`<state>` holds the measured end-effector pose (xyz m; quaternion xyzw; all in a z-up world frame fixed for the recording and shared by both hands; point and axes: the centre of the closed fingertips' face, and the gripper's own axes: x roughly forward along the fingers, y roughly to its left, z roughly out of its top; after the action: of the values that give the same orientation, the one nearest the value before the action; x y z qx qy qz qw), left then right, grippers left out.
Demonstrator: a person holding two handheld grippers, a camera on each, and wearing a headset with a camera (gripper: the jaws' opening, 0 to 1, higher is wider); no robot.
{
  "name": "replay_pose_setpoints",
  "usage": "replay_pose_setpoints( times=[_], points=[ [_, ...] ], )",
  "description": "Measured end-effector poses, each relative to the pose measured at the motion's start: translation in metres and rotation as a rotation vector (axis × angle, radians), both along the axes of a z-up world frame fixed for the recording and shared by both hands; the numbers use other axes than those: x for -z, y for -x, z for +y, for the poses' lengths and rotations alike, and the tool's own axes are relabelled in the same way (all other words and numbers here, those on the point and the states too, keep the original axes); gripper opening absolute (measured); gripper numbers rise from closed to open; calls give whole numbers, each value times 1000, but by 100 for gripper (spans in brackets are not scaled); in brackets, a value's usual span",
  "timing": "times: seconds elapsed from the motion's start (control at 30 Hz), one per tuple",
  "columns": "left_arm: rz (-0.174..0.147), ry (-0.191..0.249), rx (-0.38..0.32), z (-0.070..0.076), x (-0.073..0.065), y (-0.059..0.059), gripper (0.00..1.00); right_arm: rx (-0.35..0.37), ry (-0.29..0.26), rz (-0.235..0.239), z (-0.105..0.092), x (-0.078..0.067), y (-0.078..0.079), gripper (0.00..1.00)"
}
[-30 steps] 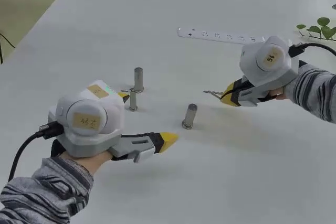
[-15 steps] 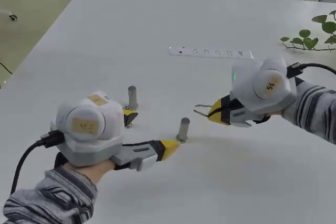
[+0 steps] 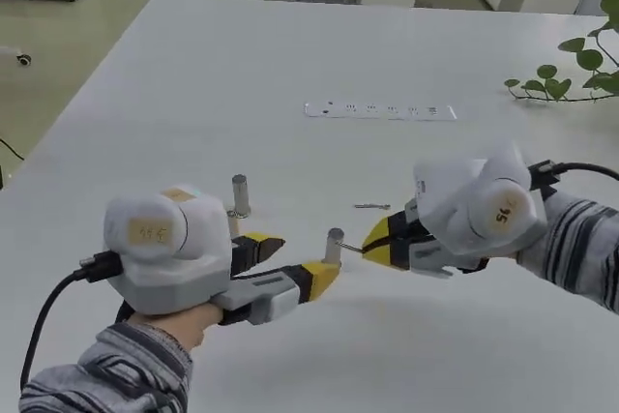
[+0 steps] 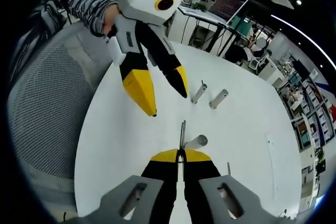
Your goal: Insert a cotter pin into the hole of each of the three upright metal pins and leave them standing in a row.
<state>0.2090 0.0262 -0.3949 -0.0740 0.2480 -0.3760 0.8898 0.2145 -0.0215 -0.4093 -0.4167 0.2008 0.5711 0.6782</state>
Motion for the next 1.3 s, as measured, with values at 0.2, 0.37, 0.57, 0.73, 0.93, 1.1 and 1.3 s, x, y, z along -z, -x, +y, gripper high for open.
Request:
replay_pose_setpoints(
  times=[0.2,0.37,0.57,0.73,0.93,1.1,1.3],
  points=[
    [62,79,8,-10,-1,10,28,-45,5,-17,6,-1,13,0],
    [94,139,0,-13,-5,14,22,-66,-6,-28,10,-5,19,0],
    [122,181,-3,-15,-6,18,14,-103,-12,-27,16,-8,28,0],
    [122,192,8,-16,-8,21,7,-112,-19,-28,20,-9,31,0],
    [129,205,7,-16,-9,21,3,-118,-20,-33,22,-10,32,0],
    [127,199,19,-18,-9,23,0,-115,-26,-31,23,-10,33,0],
    [55,153,62,-18,-11,23,0,-108,-30,-29,23,-10,32,0]
  ],
)
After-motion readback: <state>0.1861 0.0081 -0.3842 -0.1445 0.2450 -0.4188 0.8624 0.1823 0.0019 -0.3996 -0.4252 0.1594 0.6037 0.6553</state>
